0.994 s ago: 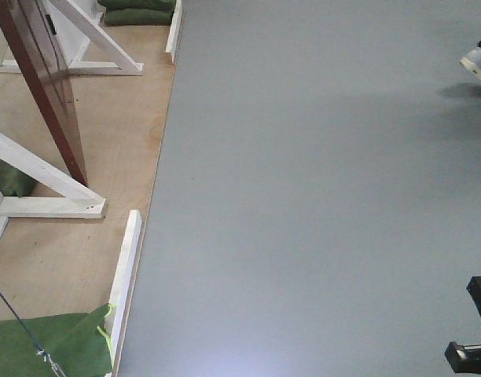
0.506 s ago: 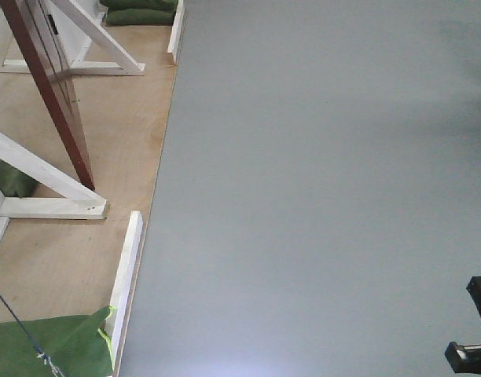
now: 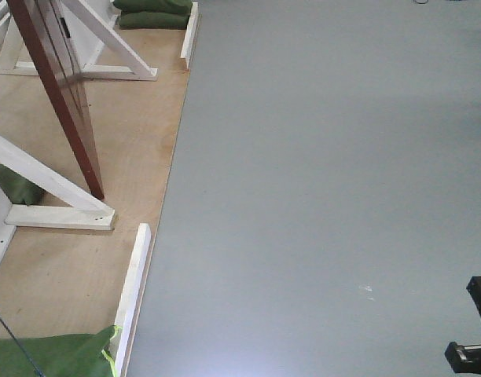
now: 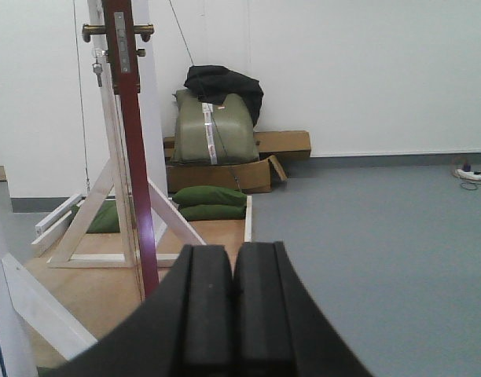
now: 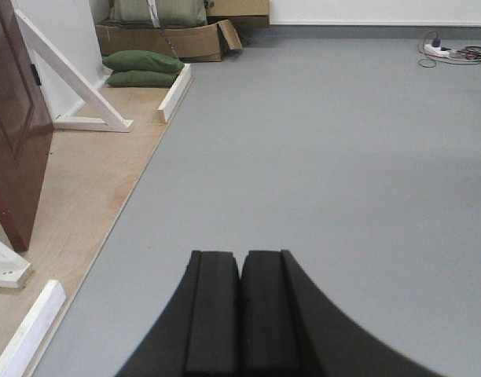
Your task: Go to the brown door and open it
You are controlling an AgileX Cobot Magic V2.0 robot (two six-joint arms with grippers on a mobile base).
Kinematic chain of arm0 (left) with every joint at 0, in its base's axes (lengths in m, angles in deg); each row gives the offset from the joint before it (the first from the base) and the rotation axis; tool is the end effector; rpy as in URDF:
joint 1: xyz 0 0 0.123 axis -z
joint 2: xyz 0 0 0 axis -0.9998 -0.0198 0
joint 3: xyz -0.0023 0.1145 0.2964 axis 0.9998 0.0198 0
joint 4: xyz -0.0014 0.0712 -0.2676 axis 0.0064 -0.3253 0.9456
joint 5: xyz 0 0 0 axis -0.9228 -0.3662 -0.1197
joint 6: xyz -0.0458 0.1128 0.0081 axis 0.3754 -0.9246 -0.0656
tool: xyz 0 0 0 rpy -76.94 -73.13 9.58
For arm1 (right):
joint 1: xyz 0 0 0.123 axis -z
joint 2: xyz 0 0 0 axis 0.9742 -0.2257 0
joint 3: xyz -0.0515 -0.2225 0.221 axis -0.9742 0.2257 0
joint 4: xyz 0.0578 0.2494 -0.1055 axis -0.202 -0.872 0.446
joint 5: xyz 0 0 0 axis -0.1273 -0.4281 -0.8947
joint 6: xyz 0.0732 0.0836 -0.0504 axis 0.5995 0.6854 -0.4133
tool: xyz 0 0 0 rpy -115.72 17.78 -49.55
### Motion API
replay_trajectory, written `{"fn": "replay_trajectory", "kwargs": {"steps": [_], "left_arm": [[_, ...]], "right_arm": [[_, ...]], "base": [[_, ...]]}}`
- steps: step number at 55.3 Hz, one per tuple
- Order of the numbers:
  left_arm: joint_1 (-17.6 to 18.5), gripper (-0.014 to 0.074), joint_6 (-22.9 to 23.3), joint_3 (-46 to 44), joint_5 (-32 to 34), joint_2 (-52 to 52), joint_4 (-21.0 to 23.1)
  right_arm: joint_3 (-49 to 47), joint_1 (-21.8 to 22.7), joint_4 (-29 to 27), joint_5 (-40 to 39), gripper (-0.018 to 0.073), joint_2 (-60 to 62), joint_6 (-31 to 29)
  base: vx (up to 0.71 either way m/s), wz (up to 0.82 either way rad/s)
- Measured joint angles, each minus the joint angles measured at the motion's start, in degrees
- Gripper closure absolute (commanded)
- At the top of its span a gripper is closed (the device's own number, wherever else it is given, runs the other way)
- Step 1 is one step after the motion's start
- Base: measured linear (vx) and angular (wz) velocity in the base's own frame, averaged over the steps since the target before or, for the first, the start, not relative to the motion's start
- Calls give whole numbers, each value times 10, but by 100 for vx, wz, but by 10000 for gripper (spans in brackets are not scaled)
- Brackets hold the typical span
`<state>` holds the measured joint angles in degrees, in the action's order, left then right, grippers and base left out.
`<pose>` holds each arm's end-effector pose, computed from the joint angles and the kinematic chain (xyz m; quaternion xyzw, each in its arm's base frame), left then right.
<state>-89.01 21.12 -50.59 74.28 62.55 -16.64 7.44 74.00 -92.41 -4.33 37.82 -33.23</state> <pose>0.0801 -0.0001 0.2027 -0.0163 0.6920 -0.0171 0.7215 0.0746 0.0068 0.1599 -0.0225 0.8044 0.0295 0.5929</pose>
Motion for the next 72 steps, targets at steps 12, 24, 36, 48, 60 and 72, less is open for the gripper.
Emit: {"fn": "replay_trajectory", "kwargs": {"steps": [12,24,36,48,60,72], "left_arm": [[0,460,0,0,0,0,0],[0,460,0,0,0,0,0],[0,460,0,0,0,0,0],[0,460,0,0,0,0,0],[0,460,0,0,0,0,0],[0,460,0,0,0,0,0]], "right_arm": [[0,0,0,0,559,0,0],[0,0,0,0,559,0,0],[0,0,0,0,559,0,0],[0,0,0,0,559,0,0],[0,0,0,0,559,0,0],[0,0,0,0,559,0,0]], "base": [[19,0],[25,-7],[32,-1],[35,0],[39,0],[41,-2]]}}
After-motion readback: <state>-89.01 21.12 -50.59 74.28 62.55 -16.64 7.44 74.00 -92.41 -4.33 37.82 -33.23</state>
